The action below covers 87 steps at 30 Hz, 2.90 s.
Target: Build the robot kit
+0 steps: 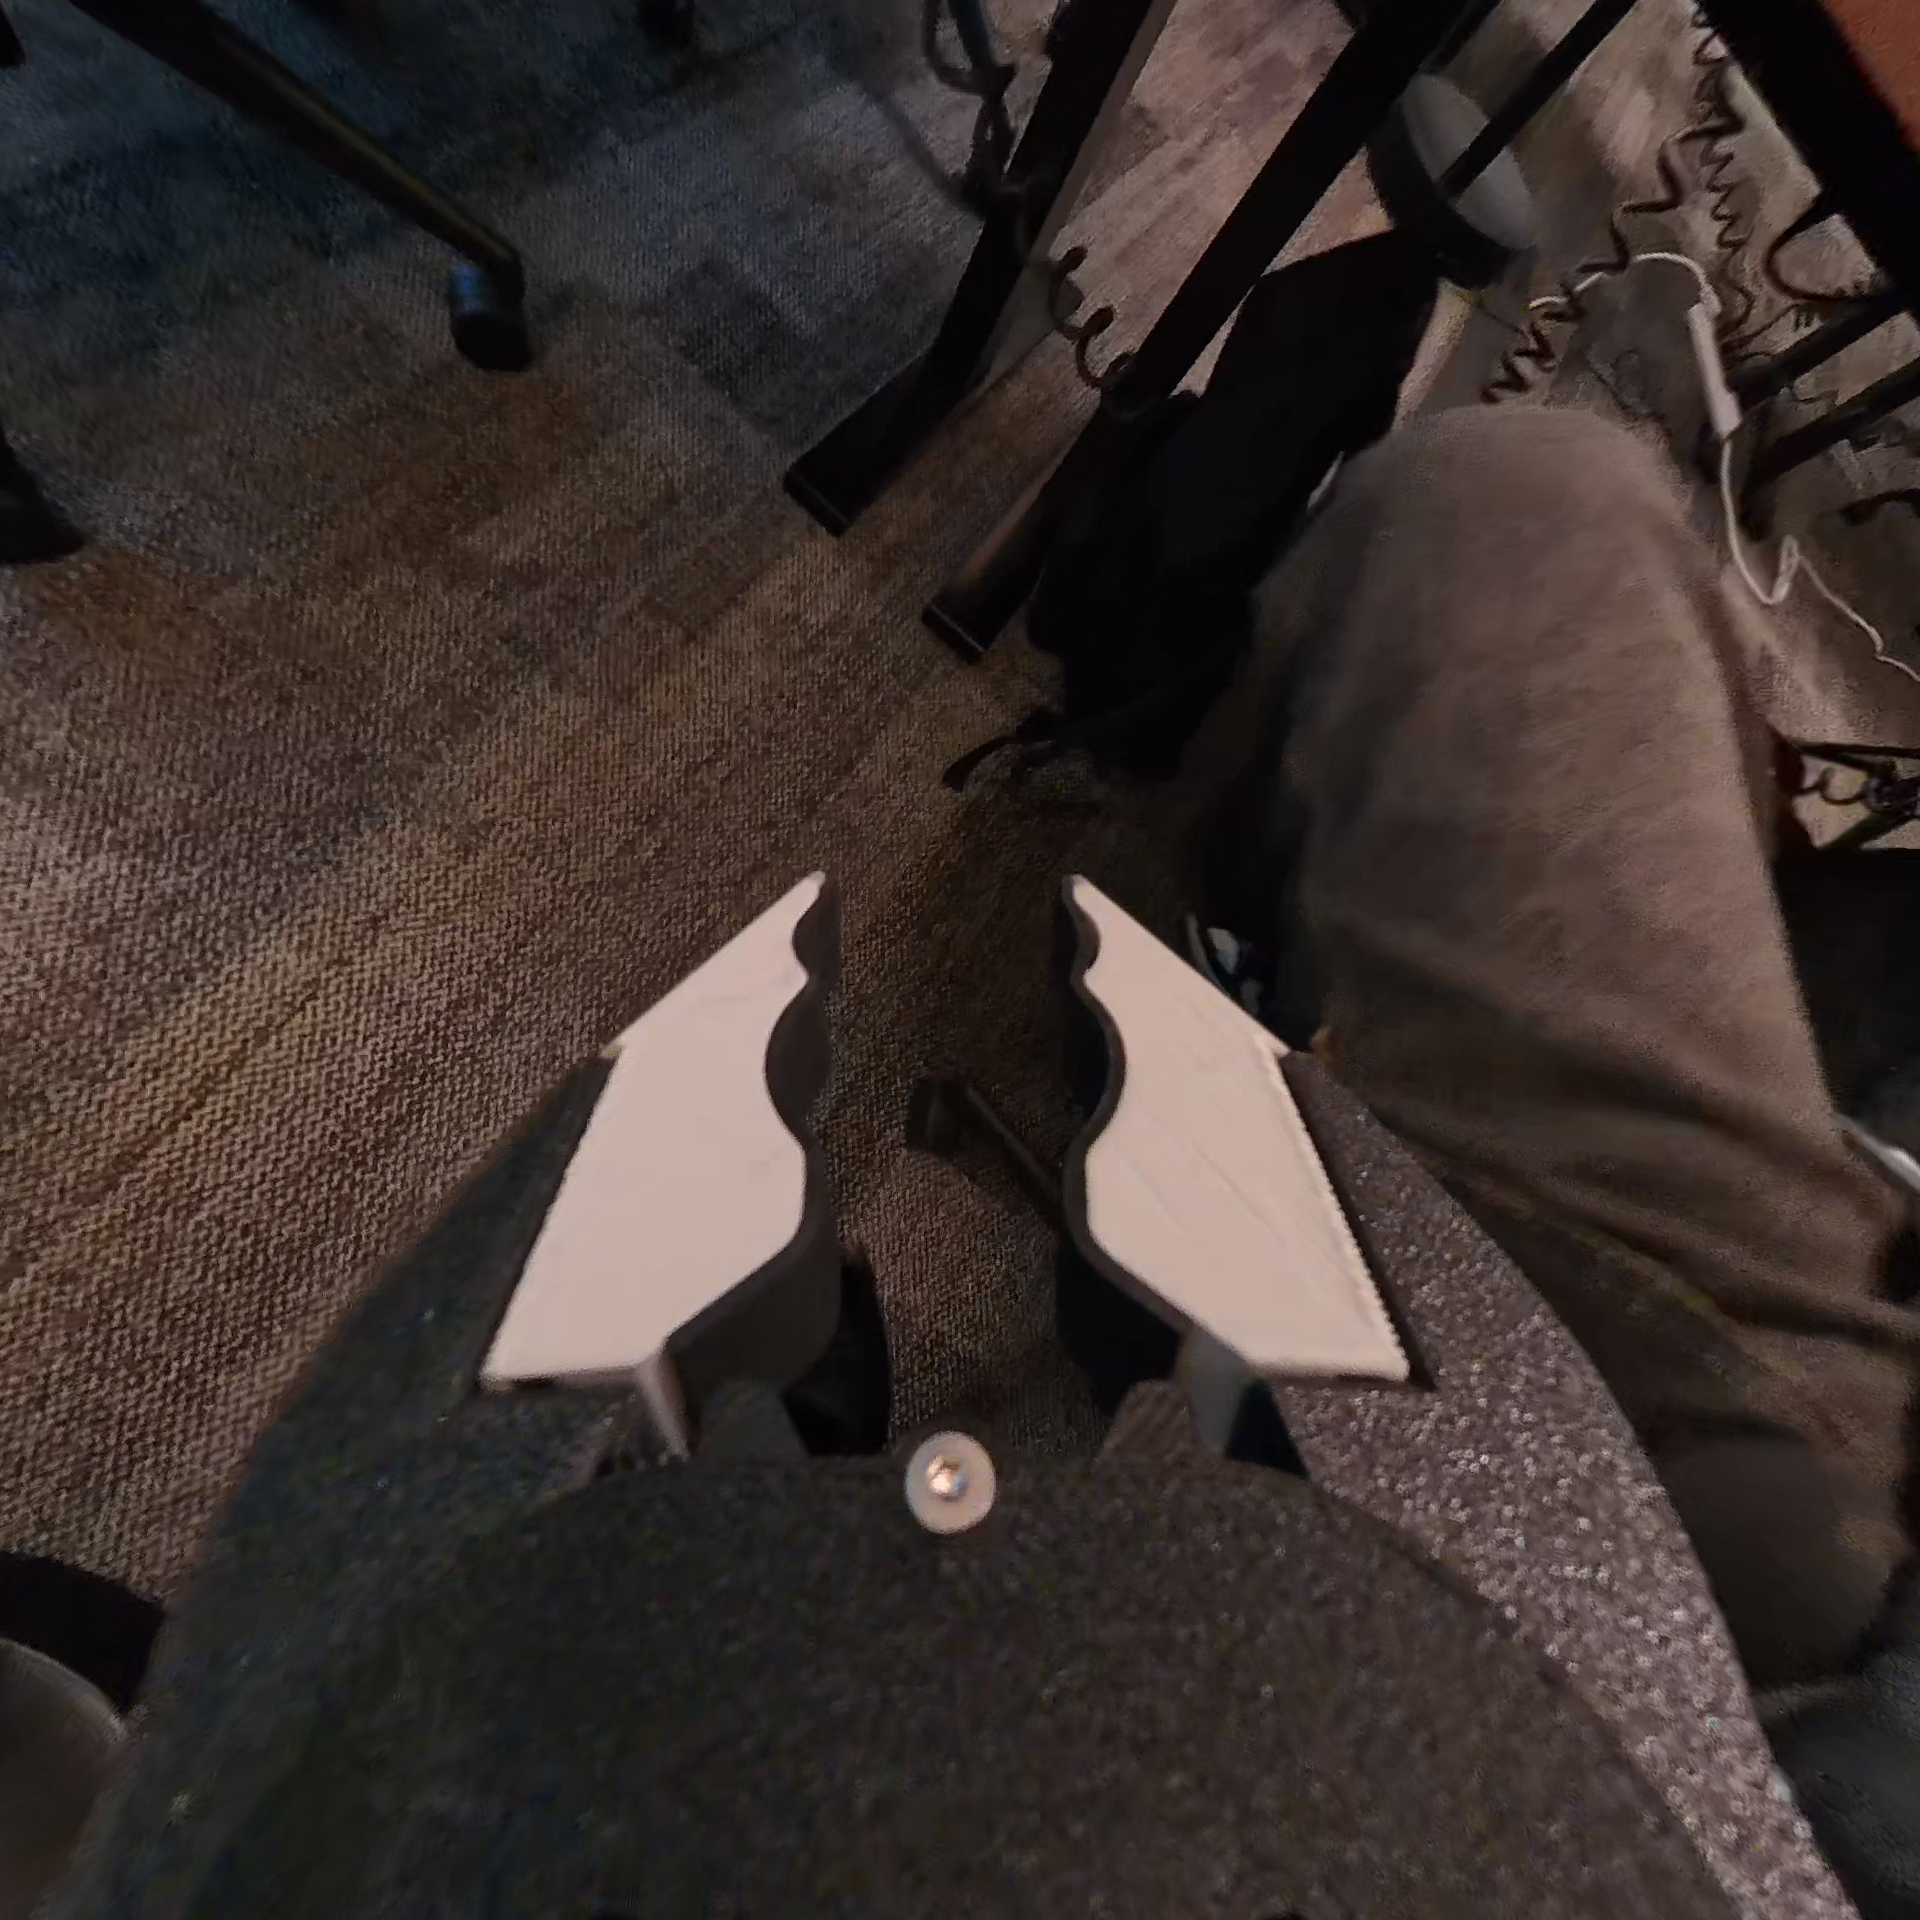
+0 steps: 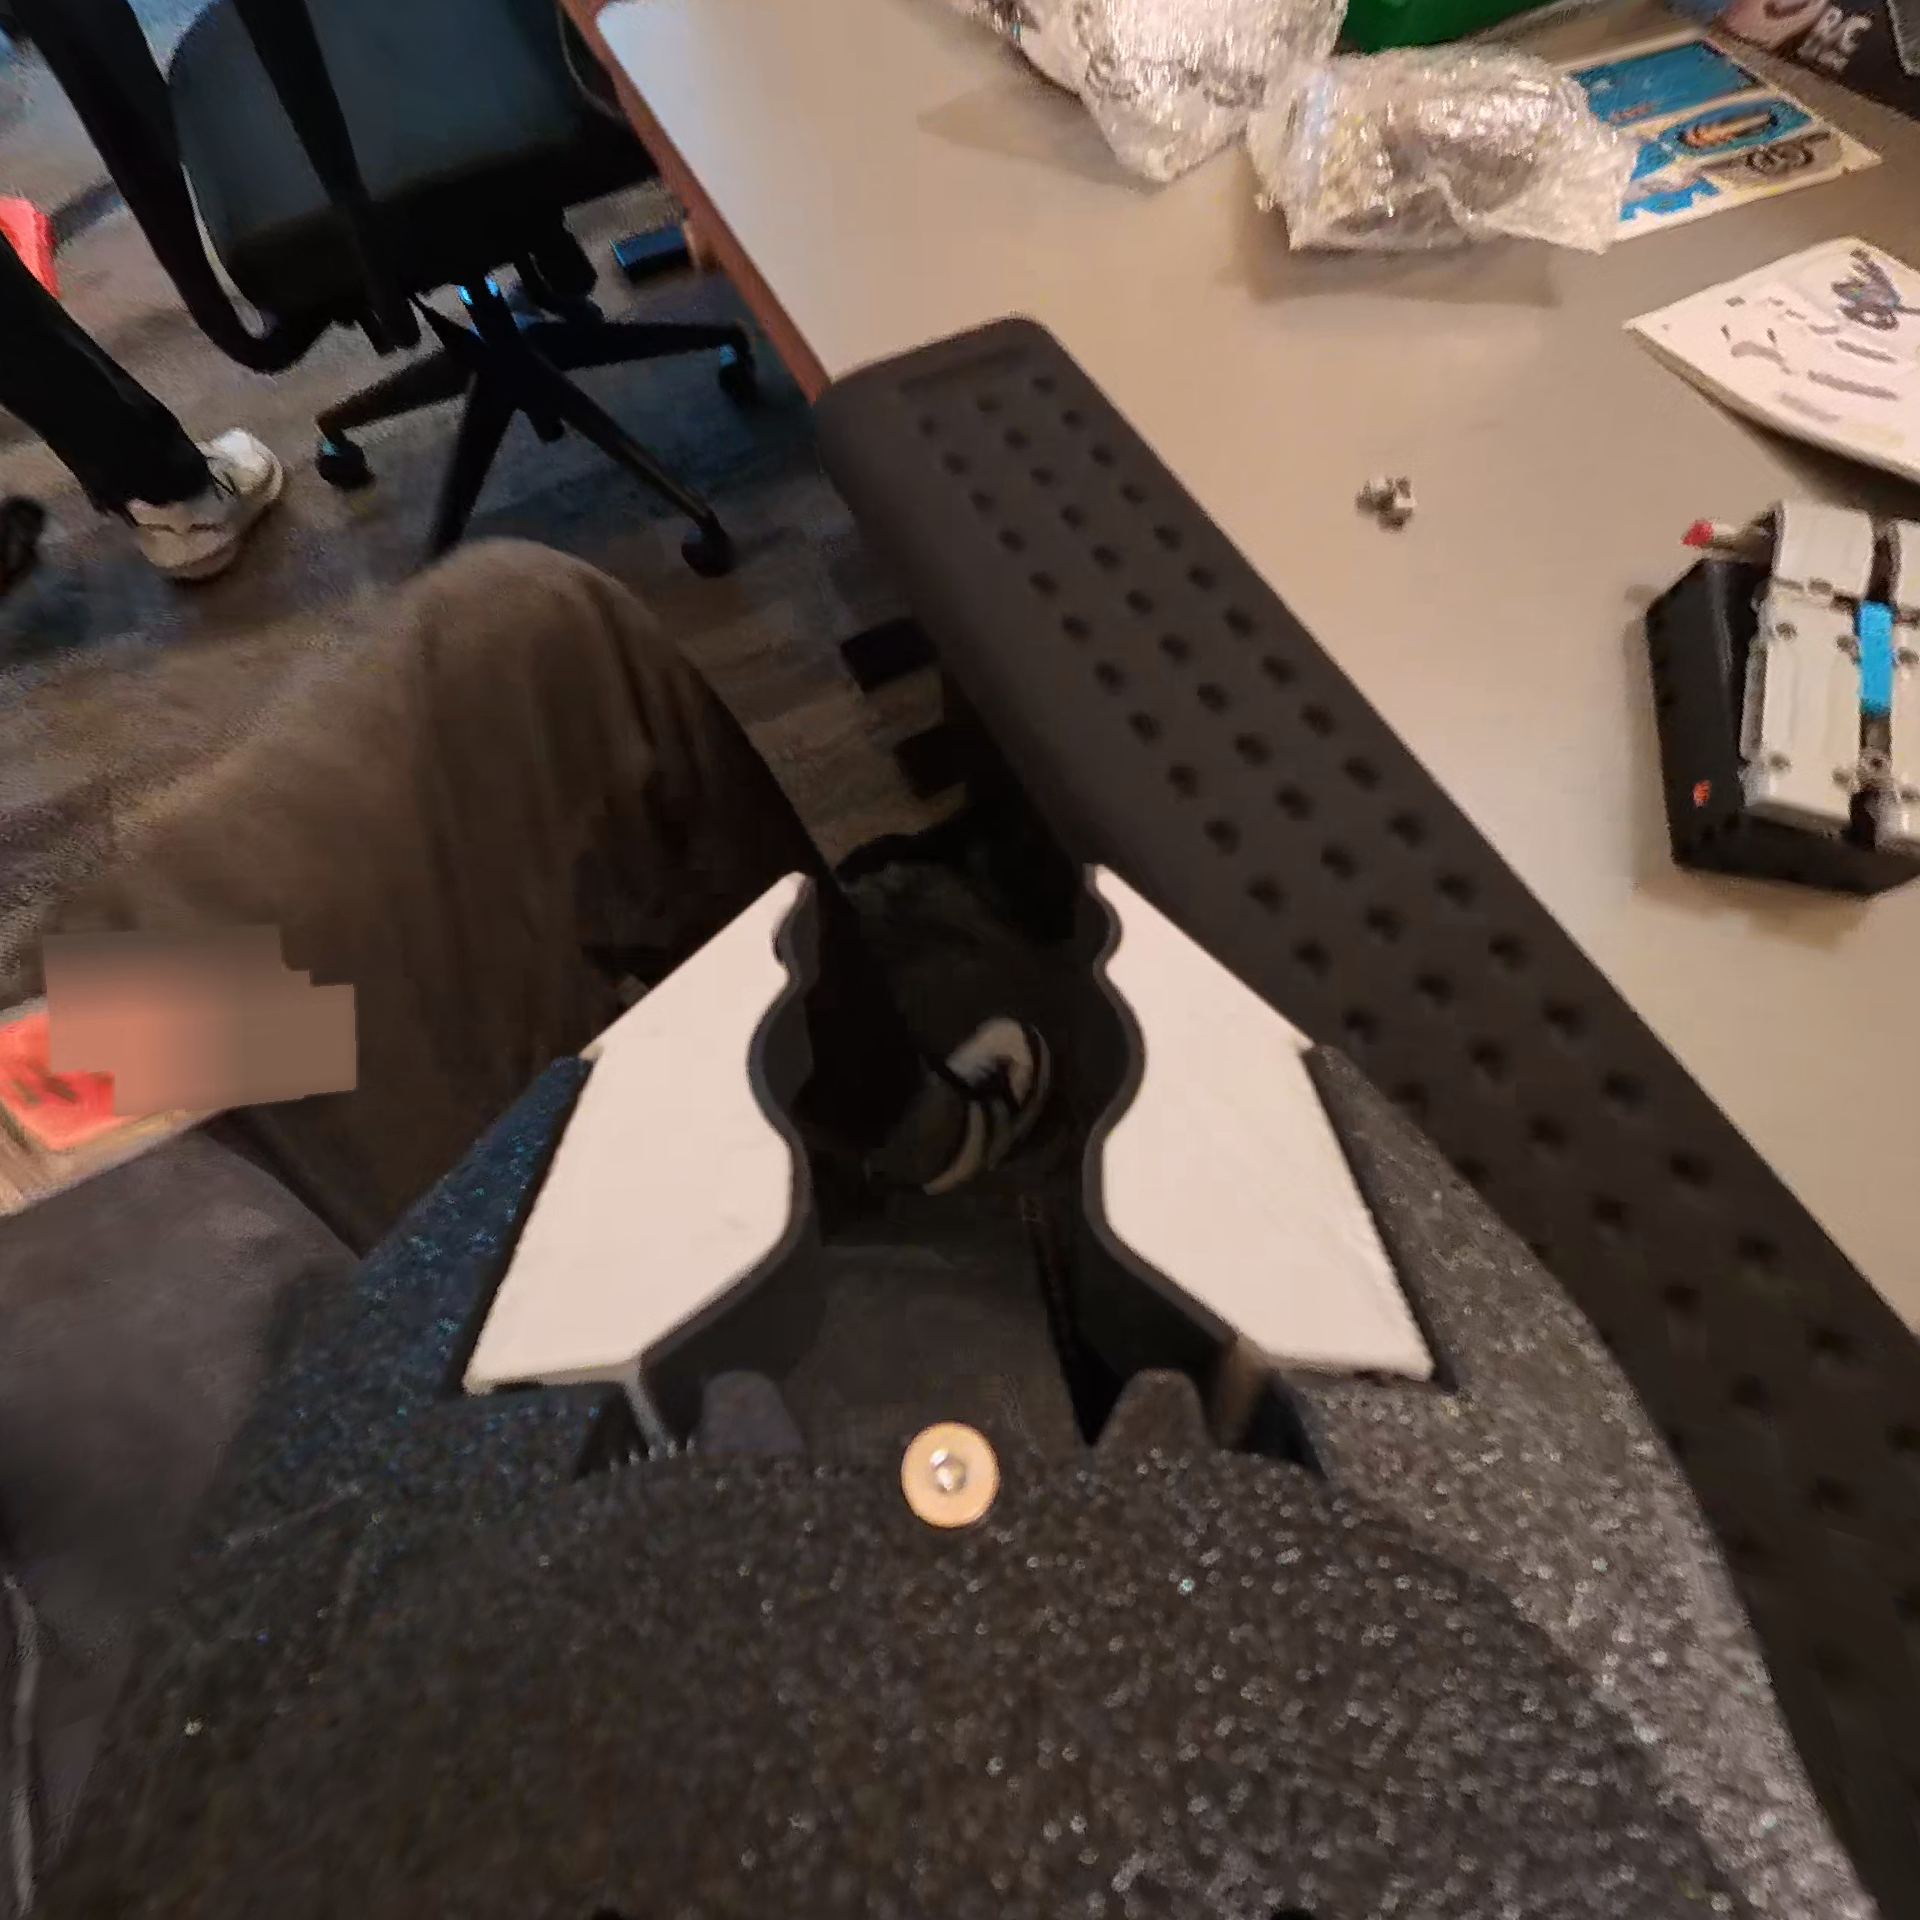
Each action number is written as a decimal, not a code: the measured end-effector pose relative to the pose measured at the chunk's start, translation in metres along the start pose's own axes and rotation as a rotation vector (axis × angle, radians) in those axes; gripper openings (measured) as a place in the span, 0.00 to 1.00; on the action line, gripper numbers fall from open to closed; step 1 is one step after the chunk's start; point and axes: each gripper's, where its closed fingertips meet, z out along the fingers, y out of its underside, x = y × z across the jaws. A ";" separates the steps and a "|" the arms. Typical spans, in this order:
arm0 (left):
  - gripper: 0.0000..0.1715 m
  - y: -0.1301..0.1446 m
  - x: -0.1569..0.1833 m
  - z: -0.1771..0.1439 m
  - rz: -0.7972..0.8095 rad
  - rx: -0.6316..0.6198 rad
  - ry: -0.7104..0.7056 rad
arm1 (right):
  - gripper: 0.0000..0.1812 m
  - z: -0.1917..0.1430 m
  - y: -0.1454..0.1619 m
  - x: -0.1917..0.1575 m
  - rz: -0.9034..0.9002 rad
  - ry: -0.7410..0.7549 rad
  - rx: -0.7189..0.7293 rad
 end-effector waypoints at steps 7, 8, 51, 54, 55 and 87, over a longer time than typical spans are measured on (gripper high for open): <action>0.24 -0.028 0.052 -0.038 0.109 0.076 0.016 | 0.25 -0.048 0.043 0.009 0.018 0.038 0.033; 0.24 -0.034 0.058 -0.046 0.128 0.102 0.013 | 0.25 -0.049 0.035 0.017 0.024 0.047 0.051; 0.34 0.002 0.231 -0.170 0.373 0.494 -0.193 | 0.21 -0.018 -0.047 -0.091 -0.063 -0.505 0.334; 0.34 0.004 0.236 -0.172 0.380 0.506 -0.173 | 0.21 -0.017 -0.041 -0.099 -0.072 -0.528 0.314; 0.33 0.004 0.235 -0.172 0.386 0.505 -0.177 | 0.21 -0.015 -0.038 -0.100 -0.076 -0.526 0.300; 0.30 -0.022 0.231 -0.097 0.397 0.216 0.070 | 0.17 0.012 -0.009 -0.113 0.030 -0.617 0.192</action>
